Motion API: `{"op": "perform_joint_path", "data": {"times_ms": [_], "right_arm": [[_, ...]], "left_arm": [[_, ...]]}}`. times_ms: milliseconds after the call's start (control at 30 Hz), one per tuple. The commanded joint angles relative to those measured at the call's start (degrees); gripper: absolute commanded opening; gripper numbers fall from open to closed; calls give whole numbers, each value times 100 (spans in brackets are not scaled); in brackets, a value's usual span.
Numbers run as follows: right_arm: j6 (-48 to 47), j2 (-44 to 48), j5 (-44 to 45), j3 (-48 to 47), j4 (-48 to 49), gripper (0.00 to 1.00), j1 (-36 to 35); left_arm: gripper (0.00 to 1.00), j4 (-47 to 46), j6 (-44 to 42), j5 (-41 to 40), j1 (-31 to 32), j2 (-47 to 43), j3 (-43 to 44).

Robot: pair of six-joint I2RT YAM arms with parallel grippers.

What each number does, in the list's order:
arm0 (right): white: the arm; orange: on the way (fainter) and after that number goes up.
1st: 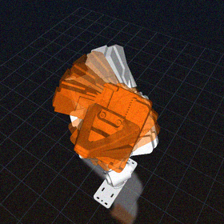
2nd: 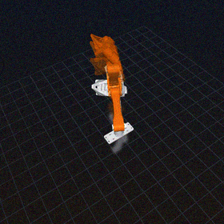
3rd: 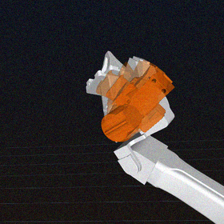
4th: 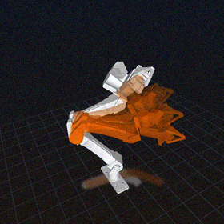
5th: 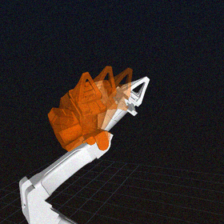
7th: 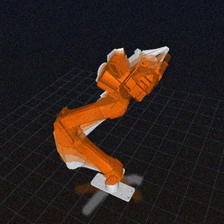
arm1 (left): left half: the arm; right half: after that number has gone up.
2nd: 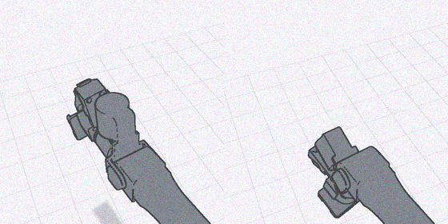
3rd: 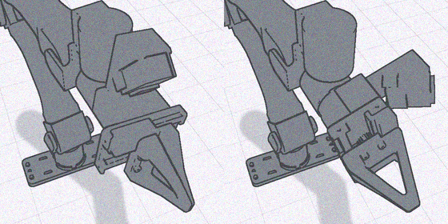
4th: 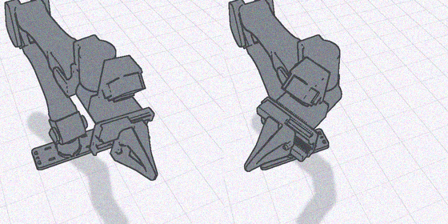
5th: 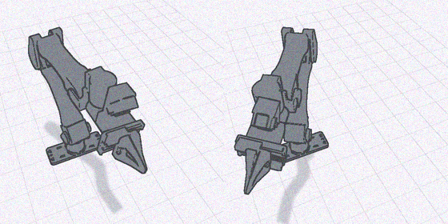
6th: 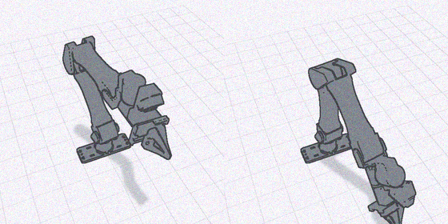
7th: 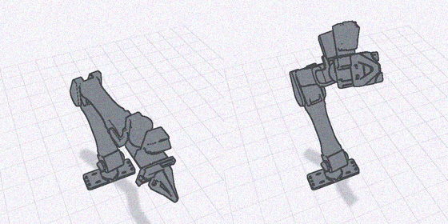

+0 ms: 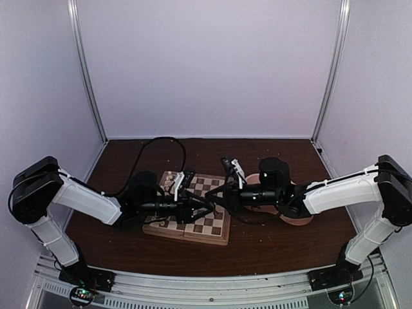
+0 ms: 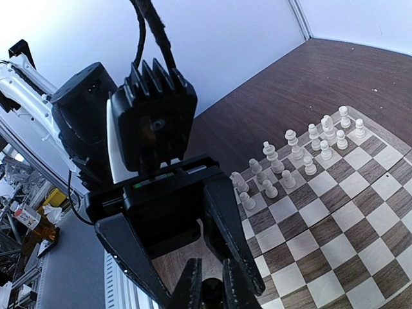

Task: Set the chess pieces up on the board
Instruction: Pass from the right arm to the left

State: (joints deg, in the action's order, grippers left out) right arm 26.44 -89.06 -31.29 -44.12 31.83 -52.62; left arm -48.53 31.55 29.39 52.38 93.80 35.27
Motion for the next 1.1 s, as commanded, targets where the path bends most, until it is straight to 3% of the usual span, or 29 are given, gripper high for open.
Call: {"op": "perform_joint_path", "data": {"times_ms": [0,133,467,833,1000,1067], "right_arm": [[55,-24,-62,-79,220,10,-71],[39,-41,-62,-96,196,10,-89],[11,-71,-45,-106,188,11,-108],[-23,-7,40,-71,157,17,-108],[-48,45,140,-19,148,42,-108],[-80,108,200,19,148,47,-108]], "left_arm": [[46,-420,44,48,44,56,67],[42,-419,66,62,44,52,77],[18,-482,123,203,40,42,94],[10,-373,76,173,44,-8,94],[10,-280,32,116,43,-44,92],[10,-243,7,72,44,-82,79]]}}
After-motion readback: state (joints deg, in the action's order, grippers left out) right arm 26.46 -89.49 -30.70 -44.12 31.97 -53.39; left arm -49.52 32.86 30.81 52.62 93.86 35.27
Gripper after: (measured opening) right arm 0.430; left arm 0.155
